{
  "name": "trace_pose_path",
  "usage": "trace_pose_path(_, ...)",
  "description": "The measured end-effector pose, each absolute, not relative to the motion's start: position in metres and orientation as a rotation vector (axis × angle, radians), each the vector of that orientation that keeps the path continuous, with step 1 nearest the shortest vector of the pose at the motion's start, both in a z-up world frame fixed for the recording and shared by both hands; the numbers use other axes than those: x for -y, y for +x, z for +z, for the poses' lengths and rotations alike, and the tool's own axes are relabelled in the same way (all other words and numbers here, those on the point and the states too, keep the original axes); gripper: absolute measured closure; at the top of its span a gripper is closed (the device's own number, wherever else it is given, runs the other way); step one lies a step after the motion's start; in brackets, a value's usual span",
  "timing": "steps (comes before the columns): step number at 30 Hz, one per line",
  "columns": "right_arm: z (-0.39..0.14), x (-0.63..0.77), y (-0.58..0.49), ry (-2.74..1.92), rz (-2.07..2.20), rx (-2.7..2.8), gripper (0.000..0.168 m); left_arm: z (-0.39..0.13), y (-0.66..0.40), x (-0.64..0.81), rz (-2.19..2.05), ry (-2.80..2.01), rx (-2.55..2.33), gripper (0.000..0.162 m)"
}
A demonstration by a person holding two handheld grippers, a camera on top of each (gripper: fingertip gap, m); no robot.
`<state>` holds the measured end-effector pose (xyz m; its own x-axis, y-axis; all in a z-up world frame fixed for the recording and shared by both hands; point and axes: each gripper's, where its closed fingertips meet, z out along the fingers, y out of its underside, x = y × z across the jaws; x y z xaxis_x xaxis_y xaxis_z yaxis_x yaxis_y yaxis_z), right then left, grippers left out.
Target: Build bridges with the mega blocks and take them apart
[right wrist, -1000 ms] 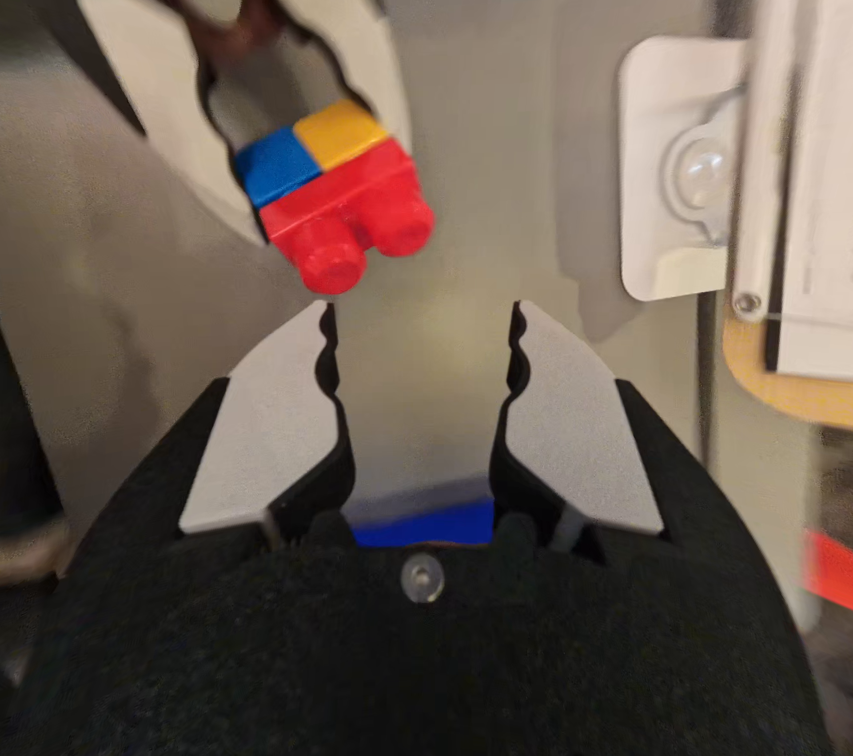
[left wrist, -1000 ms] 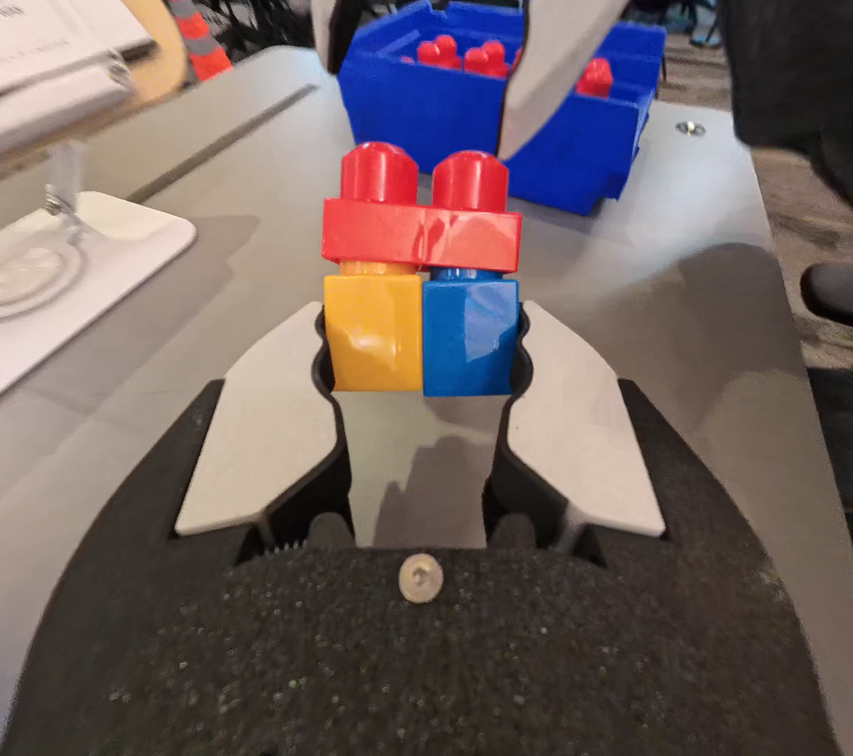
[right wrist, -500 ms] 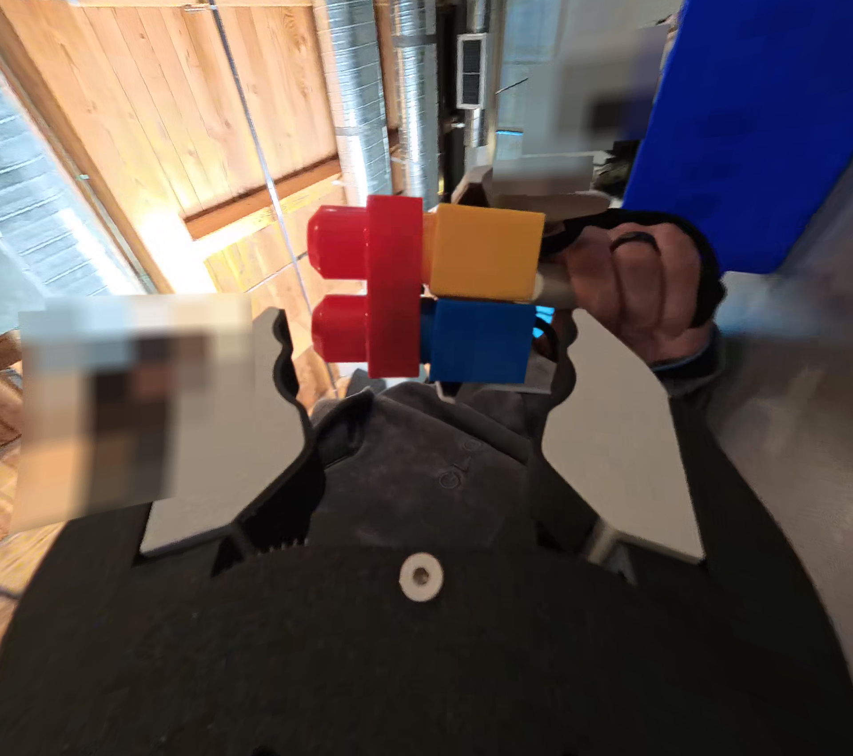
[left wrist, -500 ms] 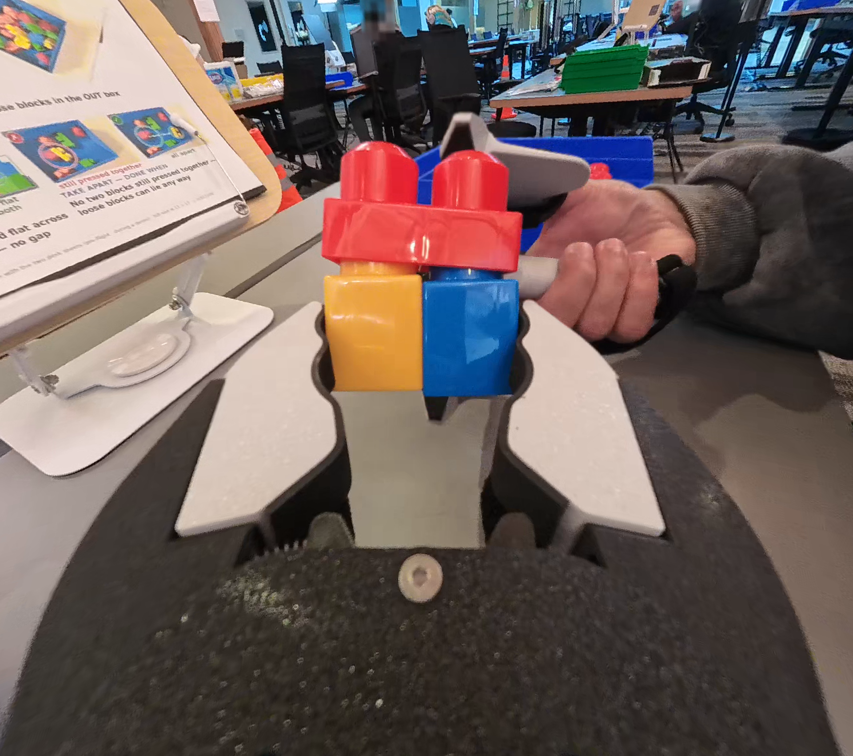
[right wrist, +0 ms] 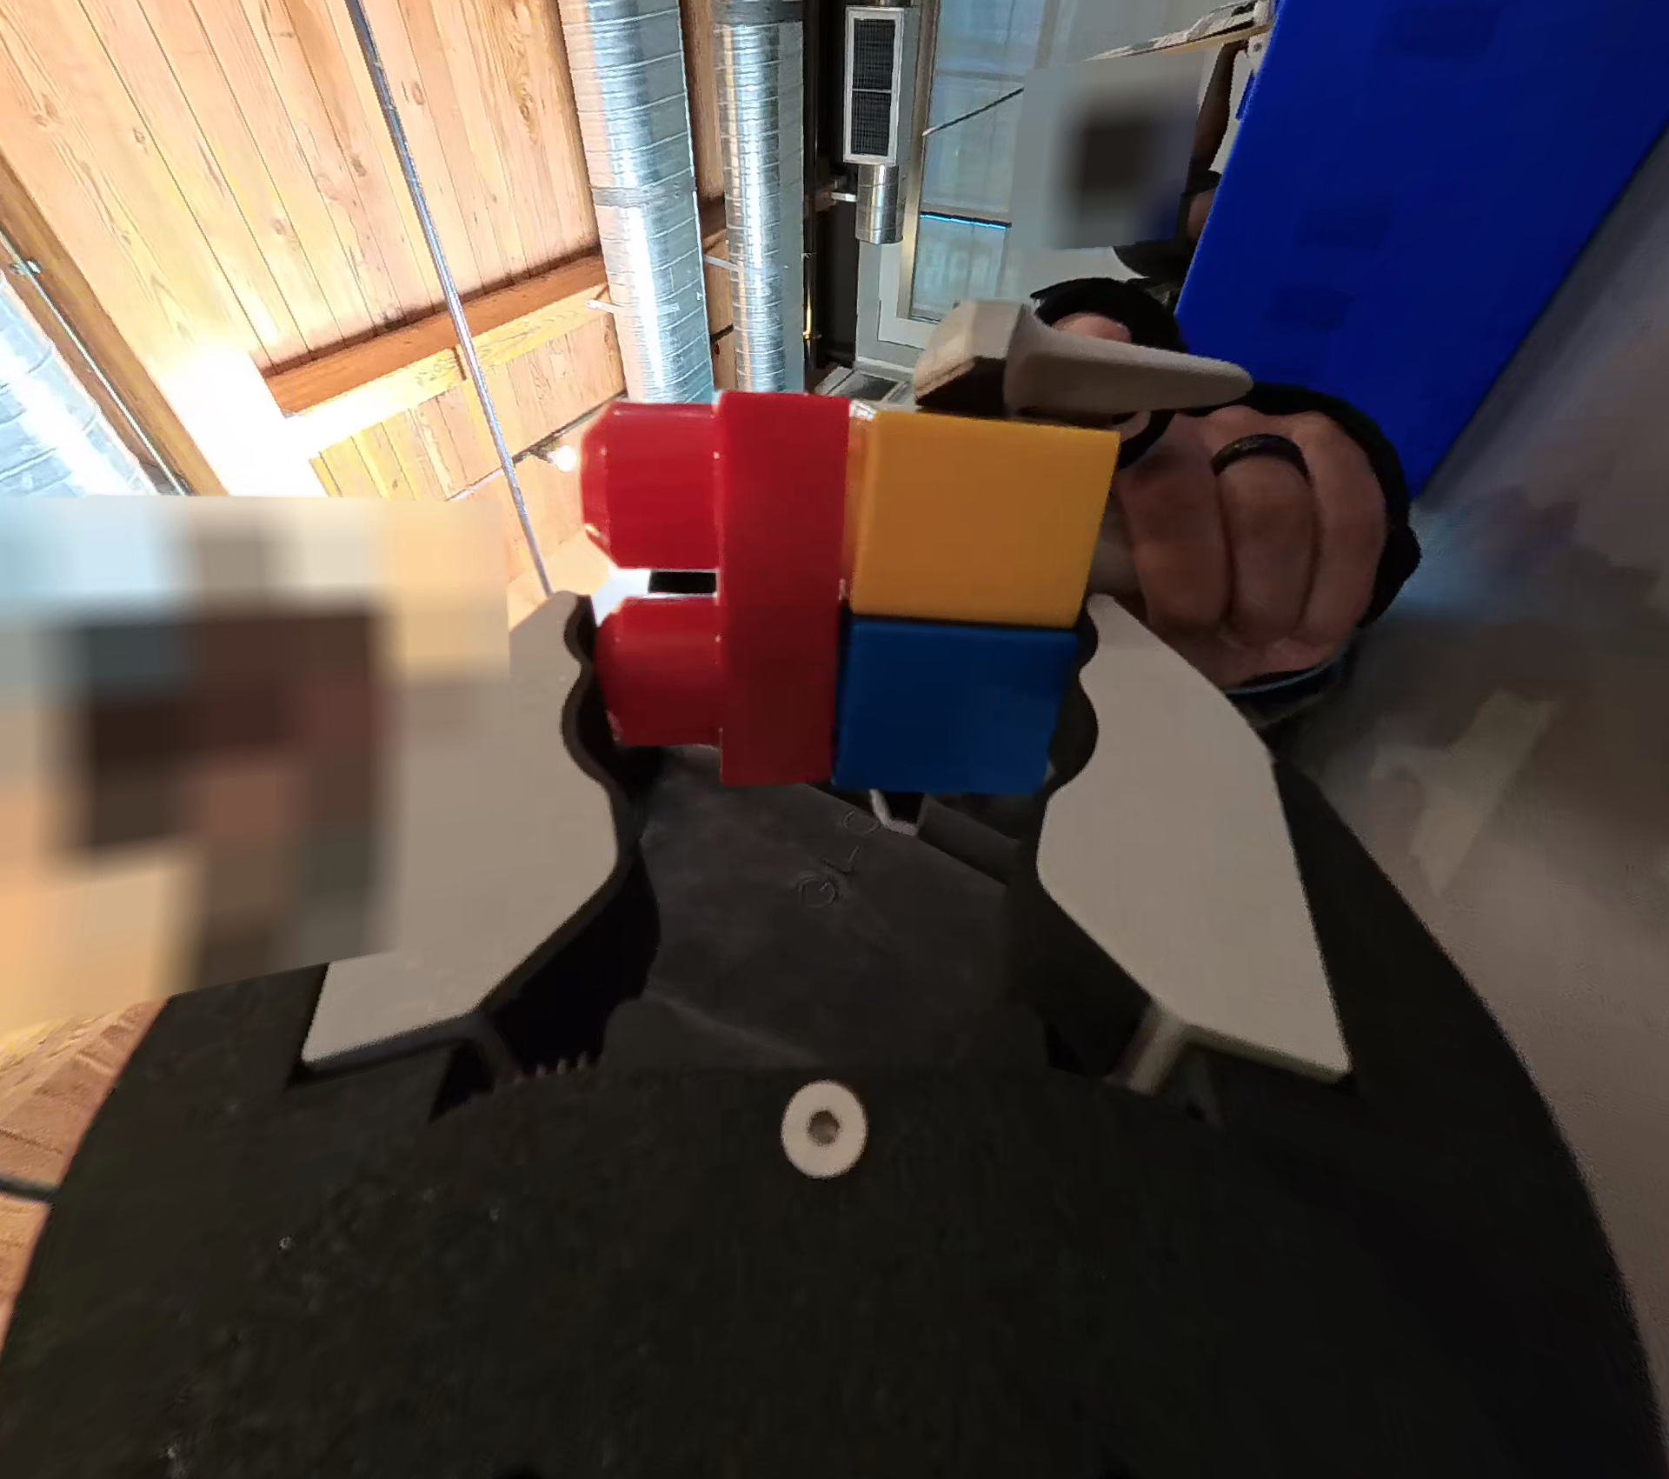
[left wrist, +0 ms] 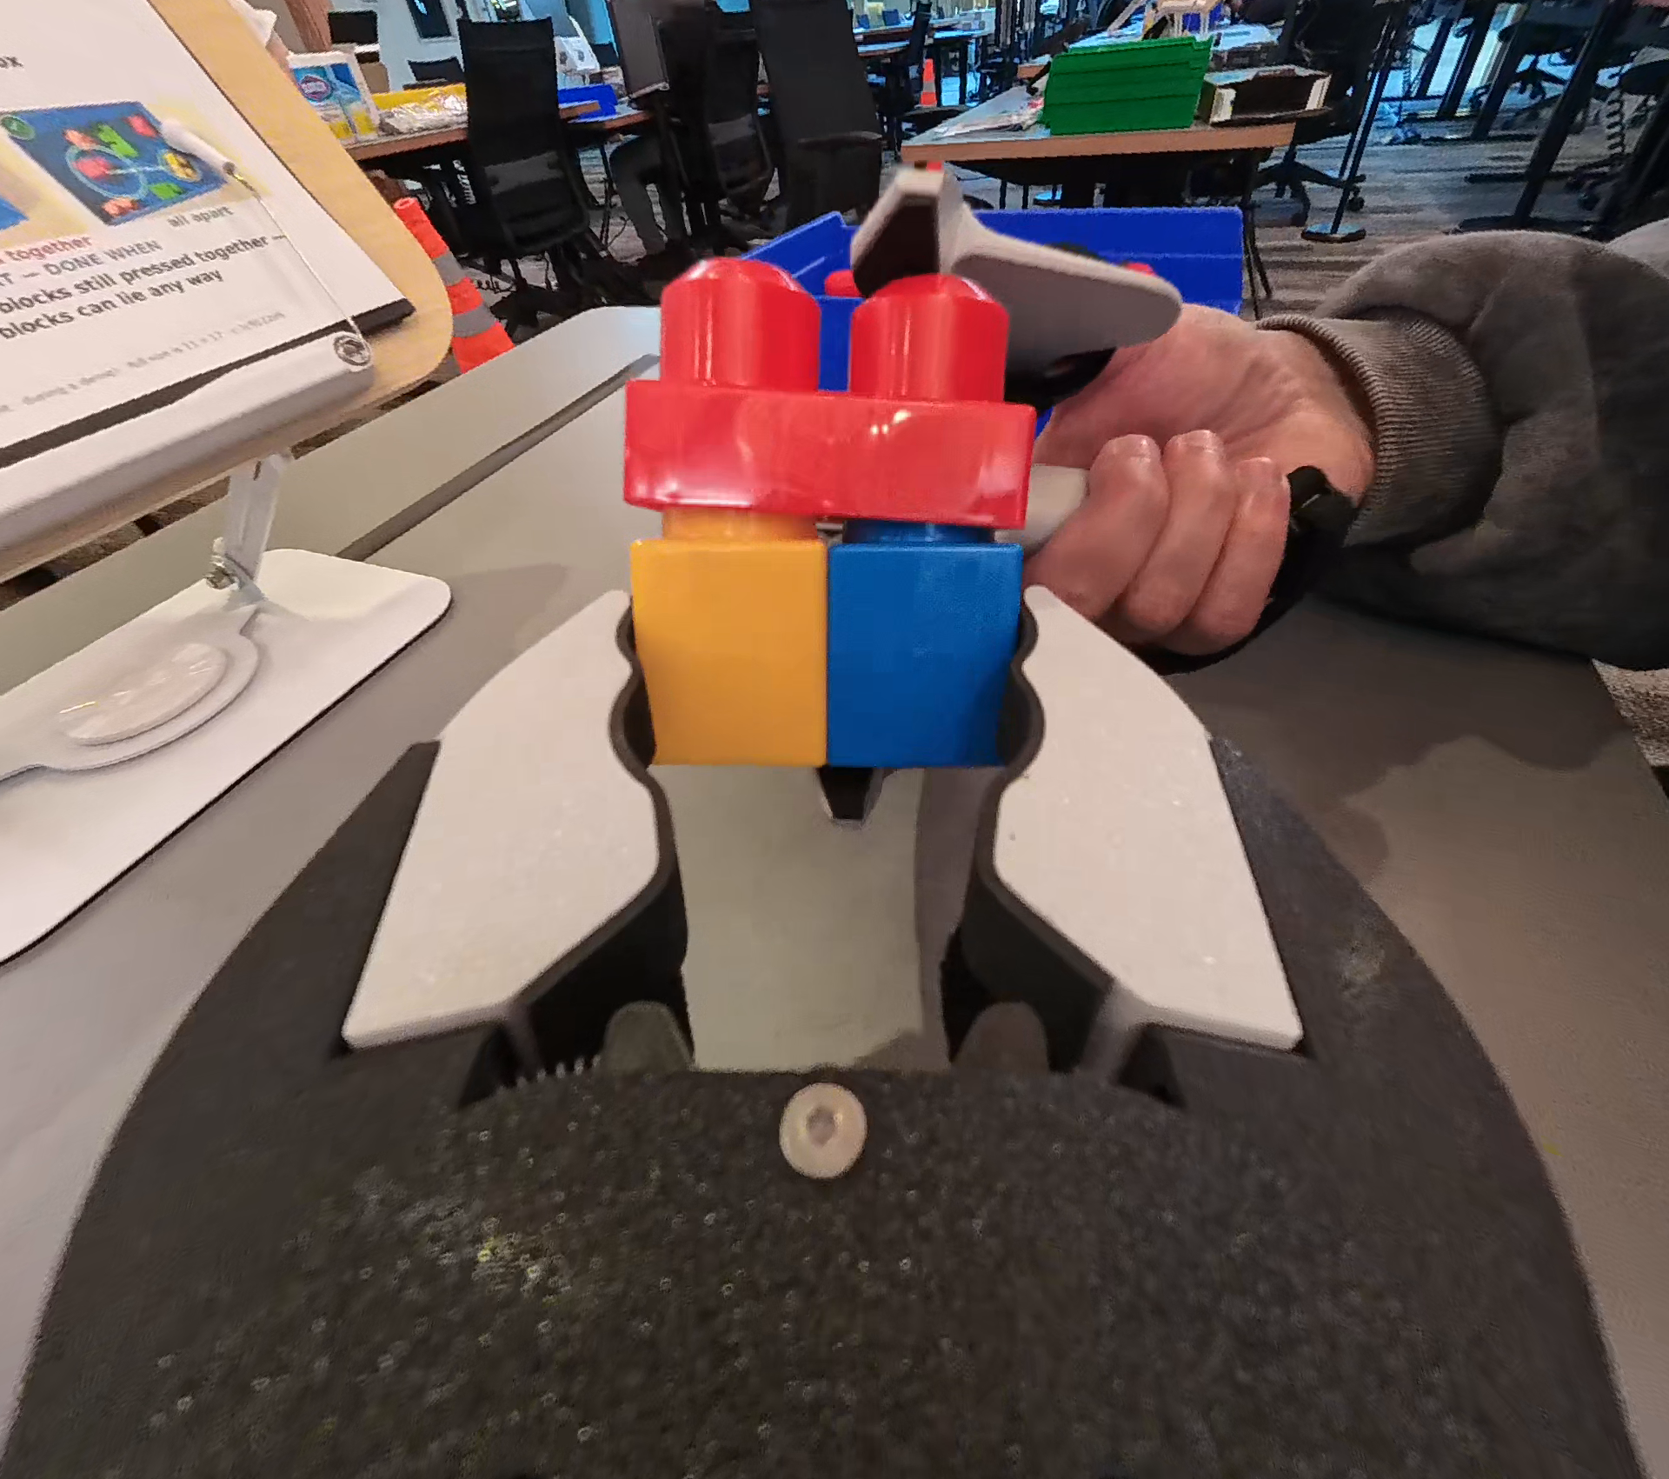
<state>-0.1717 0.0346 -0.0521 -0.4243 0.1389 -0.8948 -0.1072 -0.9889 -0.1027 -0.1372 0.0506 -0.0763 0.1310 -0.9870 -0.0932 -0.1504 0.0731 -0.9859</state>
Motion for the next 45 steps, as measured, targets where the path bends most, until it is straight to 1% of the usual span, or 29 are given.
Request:
trace_pose_path(7,-0.057,-0.036,-0.174,-1.626,2.480,0.056,0.069,-0.080,-0.139,-0.052,-0.938,-1.330,-1.264,0.087)
trace_pose_path(8,-0.057,-0.036,-0.175,-1.629,2.471,0.053,0.073,-0.081,-0.139,-0.053,-0.932,-1.331,-1.265,0.087)
trace_pose_path(11,-0.055,-0.037,-0.176,-1.597,2.499,0.022,0.069,-0.078,-0.140,-0.054,-0.944,-1.324,-1.255,0.087)
trace_pose_path(12,-0.055,-0.038,-0.176,-1.585,2.508,0.003,0.073,-0.078,-0.141,-0.054,-0.946,-1.325,-1.253,0.087)
trace_pose_path(13,-0.056,-0.039,-0.176,-1.587,2.500,-0.012,0.070,-0.079,-0.141,-0.054,-0.940,-1.331,-1.255,0.087)
trace_pose_path(14,-0.056,-0.040,-0.177,-1.592,2.494,-0.020,0.073,-0.080,-0.141,-0.055,-0.937,-1.333,-1.259,0.087)
trace_pose_path(16,-0.054,-0.037,-0.178,-1.567,2.544,-0.013,0.069,-0.077,-0.143,-0.053,-0.951,-1.324,-1.251,0.087)
trace_pose_path(20,-0.053,-0.029,-0.180,-1.494,2.621,-0.023,0.072,-0.076,-0.144,-0.051,-0.911,-1.307,-1.261,0.087)
trace_pose_path(22,-0.051,-0.020,-0.184,-1.459,2.702,0.019,0.066,-0.077,-0.144,-0.050,-0.922,-1.308,-1.267,0.087)
trace_pose_path(25,-0.052,-0.024,-0.185,-1.453,2.644,0.046,0.068,-0.078,-0.144,-0.050,-0.950,-1.321,-1.267,0.087)
trace_pose_path(28,-0.050,-0.019,-0.185,-1.432,2.694,0.090,0.068,-0.076,-0.145,-0.047,-0.981,-1.314,-1.261,0.087)
trace_pose_path(33,-0.053,-0.020,-0.185,-1.474,2.585,0.134,0.069,-0.078,-0.145,-0.049,-0.929,-1.309,-1.260,0.087)
trace_pose_path(38,-0.054,-0.021,-0.186,-1.482,2.549,0.100,0.071,-0.080,-0.144,-0.049,-0.944,-1.319,-1.260,0.087)
trace_pose_path(41,-0.054,-0.026,-0.185,-1.460,2.537,0.046,0.068,-0.080,-0.144,-0.052,-0.912,-1.329,-1.250,0.087)
trace_pose_path(42,-0.054,-0.024,-0.186,-1.459,2.554,0.051,0.070,-0.080,-0.144,-0.051,-0.927,-1.329,-1.250,0.087)
trace_pose_path(45,-0.050,-0.021,-0.187,-1.443,2.580,0.050,0.070,-0.076,-0.146,-0.048,-0.939,-1.315,-1.247,0.087)
